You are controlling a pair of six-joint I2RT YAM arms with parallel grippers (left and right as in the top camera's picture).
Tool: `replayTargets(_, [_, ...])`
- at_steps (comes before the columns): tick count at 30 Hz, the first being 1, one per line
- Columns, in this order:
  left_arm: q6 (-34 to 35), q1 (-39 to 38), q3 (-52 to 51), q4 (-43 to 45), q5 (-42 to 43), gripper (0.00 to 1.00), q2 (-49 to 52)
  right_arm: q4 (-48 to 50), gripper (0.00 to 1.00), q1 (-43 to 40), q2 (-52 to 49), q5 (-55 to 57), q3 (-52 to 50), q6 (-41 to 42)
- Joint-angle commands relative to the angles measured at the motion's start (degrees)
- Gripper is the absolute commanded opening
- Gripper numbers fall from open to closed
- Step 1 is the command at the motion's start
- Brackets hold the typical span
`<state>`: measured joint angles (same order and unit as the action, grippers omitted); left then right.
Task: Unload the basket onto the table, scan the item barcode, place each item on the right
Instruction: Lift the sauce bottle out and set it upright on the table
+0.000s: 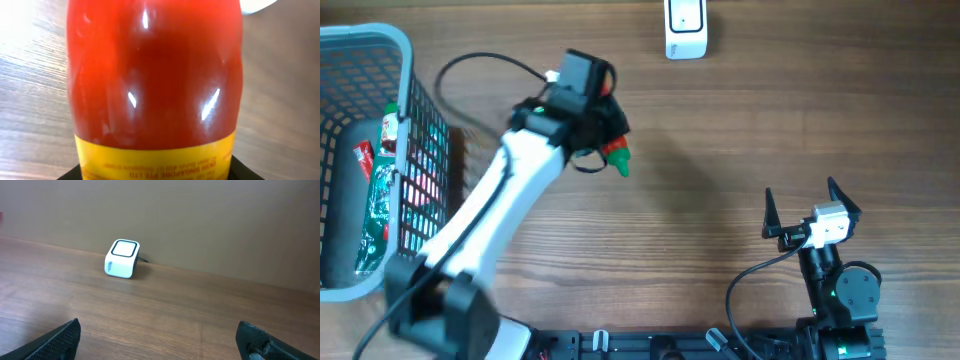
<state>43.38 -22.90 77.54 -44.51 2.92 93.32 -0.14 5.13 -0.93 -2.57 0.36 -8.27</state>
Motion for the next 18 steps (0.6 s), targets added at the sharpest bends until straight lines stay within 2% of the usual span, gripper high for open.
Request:
replayTargets(1, [-1.16,-1.86,0.79,3.52,-2.38,0.45,8.83,0.13,1.00,0.15,-0.09,-0.52,-0.04,-0.74])
replayTargets(4, [-1.14,-3.52,0.79,6.58,-2.34,0.45,14.95,0.13,1.00,0.17,-0.09,-0.52,-0.04,-0.72])
replayTargets(8, [-1.20,-6.88,0.79,6.34,-2.40,0.45,20.11,0.13,1.00,0.17,-0.09,-0.52,-0.04,-0.72])
replayTargets(11, [-4.46,-9.81,0.76,5.88,-2.95,0.46,20.98,0.13,1.00,0.15,-0.09,-0.52,-0.04,-0.72])
replayTargets(15, [-5.70,-14.49,0.31,3.17,-10.67,0.52,21.03,0.13,1.00,0.17,-0.09,-0.52,-0.04,-0.72])
replayTargets(18, [-5.70,-16.79,-0.59,1.53,-12.92,0.53,21.03,0.13,1.00,0.17,-0.09,-0.52,-0.04,-0.70])
